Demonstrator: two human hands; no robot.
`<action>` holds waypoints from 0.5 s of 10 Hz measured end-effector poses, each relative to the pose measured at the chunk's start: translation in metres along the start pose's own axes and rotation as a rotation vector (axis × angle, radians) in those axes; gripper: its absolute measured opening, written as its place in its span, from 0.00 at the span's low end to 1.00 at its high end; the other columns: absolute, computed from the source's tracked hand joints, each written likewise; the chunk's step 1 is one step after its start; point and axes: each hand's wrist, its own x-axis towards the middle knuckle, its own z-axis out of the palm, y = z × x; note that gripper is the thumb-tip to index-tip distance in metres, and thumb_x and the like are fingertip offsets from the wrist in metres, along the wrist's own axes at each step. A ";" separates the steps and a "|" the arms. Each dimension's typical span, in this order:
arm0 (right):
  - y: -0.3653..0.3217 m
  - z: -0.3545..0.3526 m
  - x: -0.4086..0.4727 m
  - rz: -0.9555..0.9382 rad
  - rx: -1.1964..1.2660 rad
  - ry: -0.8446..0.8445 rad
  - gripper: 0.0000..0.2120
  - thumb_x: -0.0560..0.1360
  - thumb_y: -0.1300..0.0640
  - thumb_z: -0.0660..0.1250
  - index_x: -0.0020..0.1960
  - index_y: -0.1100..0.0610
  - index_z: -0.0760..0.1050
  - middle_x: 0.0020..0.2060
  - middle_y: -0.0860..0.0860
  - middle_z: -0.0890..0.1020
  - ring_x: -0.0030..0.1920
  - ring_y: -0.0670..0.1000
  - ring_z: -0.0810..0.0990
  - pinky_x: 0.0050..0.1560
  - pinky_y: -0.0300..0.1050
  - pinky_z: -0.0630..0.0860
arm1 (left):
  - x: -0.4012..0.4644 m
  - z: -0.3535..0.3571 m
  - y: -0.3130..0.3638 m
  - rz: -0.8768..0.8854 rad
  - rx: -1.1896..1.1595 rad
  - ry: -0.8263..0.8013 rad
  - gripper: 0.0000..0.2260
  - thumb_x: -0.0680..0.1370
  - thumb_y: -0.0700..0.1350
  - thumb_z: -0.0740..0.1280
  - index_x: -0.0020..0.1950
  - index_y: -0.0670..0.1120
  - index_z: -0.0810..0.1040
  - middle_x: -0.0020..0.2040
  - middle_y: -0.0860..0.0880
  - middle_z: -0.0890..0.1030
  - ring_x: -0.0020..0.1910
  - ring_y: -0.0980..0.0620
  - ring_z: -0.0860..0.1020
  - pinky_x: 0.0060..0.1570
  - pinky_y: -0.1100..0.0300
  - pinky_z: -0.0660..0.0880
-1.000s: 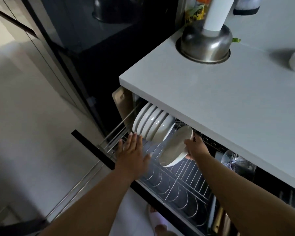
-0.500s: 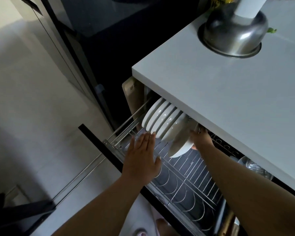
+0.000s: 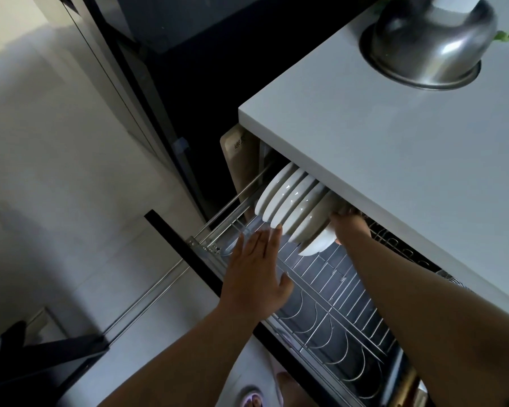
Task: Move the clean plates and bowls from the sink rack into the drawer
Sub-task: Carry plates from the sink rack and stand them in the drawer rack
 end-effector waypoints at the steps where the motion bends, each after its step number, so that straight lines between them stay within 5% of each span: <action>1: -0.001 0.007 0.006 -0.049 0.010 0.027 0.20 0.78 0.52 0.60 0.62 0.66 0.74 0.58 0.63 0.79 0.59 0.63 0.78 0.59 0.55 0.76 | 0.000 0.000 0.000 0.002 -0.020 0.015 0.38 0.76 0.56 0.59 0.79 0.49 0.40 0.79 0.47 0.54 0.78 0.50 0.48 0.75 0.52 0.37; 5: -0.011 0.018 0.020 -0.064 -0.030 0.030 0.22 0.80 0.52 0.59 0.67 0.65 0.69 0.63 0.63 0.75 0.62 0.63 0.75 0.63 0.55 0.73 | -0.001 0.000 0.001 -0.008 -0.035 0.053 0.39 0.75 0.54 0.62 0.79 0.49 0.43 0.77 0.47 0.60 0.77 0.51 0.55 0.76 0.53 0.42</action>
